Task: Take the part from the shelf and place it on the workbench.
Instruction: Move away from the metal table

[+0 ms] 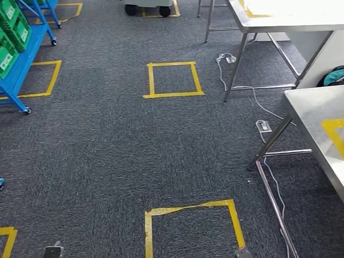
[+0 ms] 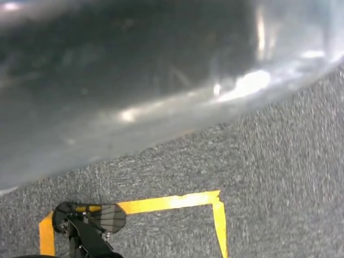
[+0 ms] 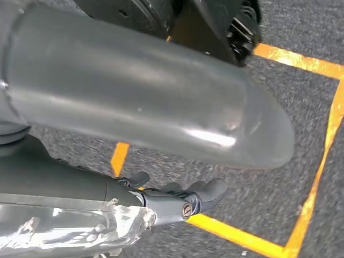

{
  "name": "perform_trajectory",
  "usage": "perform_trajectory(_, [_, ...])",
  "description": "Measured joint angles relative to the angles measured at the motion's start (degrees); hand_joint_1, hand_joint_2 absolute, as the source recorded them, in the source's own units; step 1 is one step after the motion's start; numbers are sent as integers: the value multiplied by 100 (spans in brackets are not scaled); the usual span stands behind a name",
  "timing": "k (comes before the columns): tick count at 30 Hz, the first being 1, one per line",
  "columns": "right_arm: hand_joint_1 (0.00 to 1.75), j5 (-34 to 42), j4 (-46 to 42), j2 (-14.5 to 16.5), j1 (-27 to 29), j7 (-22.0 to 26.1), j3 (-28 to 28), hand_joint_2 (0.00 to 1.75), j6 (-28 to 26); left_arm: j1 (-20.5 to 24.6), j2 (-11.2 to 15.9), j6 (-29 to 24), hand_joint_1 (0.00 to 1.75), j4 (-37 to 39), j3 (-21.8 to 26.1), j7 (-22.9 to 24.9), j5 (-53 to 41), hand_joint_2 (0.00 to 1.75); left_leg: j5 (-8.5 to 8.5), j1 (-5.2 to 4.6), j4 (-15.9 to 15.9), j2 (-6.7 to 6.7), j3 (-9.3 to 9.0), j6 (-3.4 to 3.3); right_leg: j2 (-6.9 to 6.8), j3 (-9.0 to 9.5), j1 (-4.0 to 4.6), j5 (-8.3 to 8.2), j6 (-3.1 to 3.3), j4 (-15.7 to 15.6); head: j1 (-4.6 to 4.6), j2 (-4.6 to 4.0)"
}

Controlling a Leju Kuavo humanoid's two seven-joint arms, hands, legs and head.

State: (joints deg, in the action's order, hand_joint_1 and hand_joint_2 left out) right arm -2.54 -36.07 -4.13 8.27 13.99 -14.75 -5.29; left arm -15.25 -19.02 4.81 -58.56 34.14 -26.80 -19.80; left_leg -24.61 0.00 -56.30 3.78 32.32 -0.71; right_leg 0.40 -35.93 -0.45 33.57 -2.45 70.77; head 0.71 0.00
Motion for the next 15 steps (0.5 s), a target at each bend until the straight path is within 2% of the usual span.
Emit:
perform_trajectory(1, [0, 0, 1, -1, -3, 0, -1, 0, 0, 1, -1, 0, 0, -2, -1, 0, 0, 0, 2, 1, -1, 81, -6, 2, 112, 165, -2, -245, 26, -415, 1, 0])
perform_trajectory(3, [0, 0, 8, -1, -6, -1, -1, 0, 0, 6, -3, 1, 0, -8, -5, 0, 0, 0, 9, -2, -12, 227, 5, 33, 387, 450, -14, -546, 56, -1115, 1, 0])
perform_trajectory(4, [0, 0, 13, -1, -7, -1, -1, 0, 0, 4, -3, 1, 0, -10, -5, 0, 0, 0, 20, 7, -14, 291, 25, 62, 469, 522, -12, -584, 62, -1264, 1, 0])
perform_trajectory(5, [0, 1, 19, 0, -9, -1, -1, 0, 0, -2, -2, 2, 0, -12, -5, 0, -1, 0, 39, 19, -10, 353, 49, 101, 463, 541, 0, -579, 70, -1295, -1, 0])
perform_trajectory(6, [0, 1, 21, 0, -13, 0, -1, 0, 0, -11, -1, 2, 0, -13, -4, 0, -1, 0, 62, 38, 2, 413, 72, 142, 393, 555, 11, -601, 90, -1310, 0, 0])
perform_trajectory(7, [0, 1, 22, 2, -20, 1, -1, 0, 0, -20, -1, 2, 0, -13, -2, 0, -2, 0, 57, 47, -7, 377, 96, 172, 324, 575, 15, -628, 123, -1338, -2, 0])
perform_trajectory(8, [0, 1, 22, 3, -23, 3, -1, 0, 0, -24, 0, 2, 0, -13, -2, 0, -2, 0, -3, 42, -80, 261, 141, 197, 248, 585, 13, -656, 162, -1375, -10, 0])
perform_trajectory(9, [0, 1, 23, 5, -21, 5, 0, 0, 0, -23, 1, 1, 0, -14, -4, 0, -1, 0, -132, 31, -267, 99, 235, 217, 161, 596, 7, -678, 196, -1413, -18, 0])
perform_trajectory(10, [0, 1, 25, 7, -13, 7, 1, 0, 0, -21, 3, 1, 0, -15, -7, 0, -1, 0, -318, 23, -572, -89, 376, 231, 71, 602, 6, -687, 218, -1432, -26, 0])
perform_trajectory(11, [0, 2, 29, 7, -3, 8, 2, 0, 0, -18, 4, 0, 0, -16, -10, 0, -1, 0, -518, 24, -966, -204, 561, 255, -21, 602, 9, -686, 234, -1438, -32, 0])
perform_trajectory(12, [0, 2, 33, 7, 4, 7, 3, 0, 0, -20, 6, 0, 0, -17, -11, 0, -1, 0, -669, 34, -1335, -257, 733, 278, -118, 599, 11, -682, 240, -1439, -31, 0])
perform_trajectory(13, [0, 2, 37, 7, 5, 7, 3, 0, 0, -24, 7, 0, 0, -17, -10, 0, -1, 0, -725, 48, -1565, -283, 835, 298, -211, 598, 10, -676, 241, -1439, -31, 0])
perform_trajectory(14, [0, 2, 39, 7, 0, 7, 4, 0, 0, -28, 7, 0, 0, -17, -9, 0, 0, 0, -673, 64, -1587, -303, 835, 318, -300, 599, 5, -670, 236, -1438, -31, 0])
perform_trajectory(15, [0, 2, 40, 7, -7, 7, 3, 0, 1, -30, 7, 0, 0, -17, -8, 0, 0, 0, -526, 80, -1382, -338, 719, 338, -379, 606, -4, -661, 222, -1437, -31, 0])
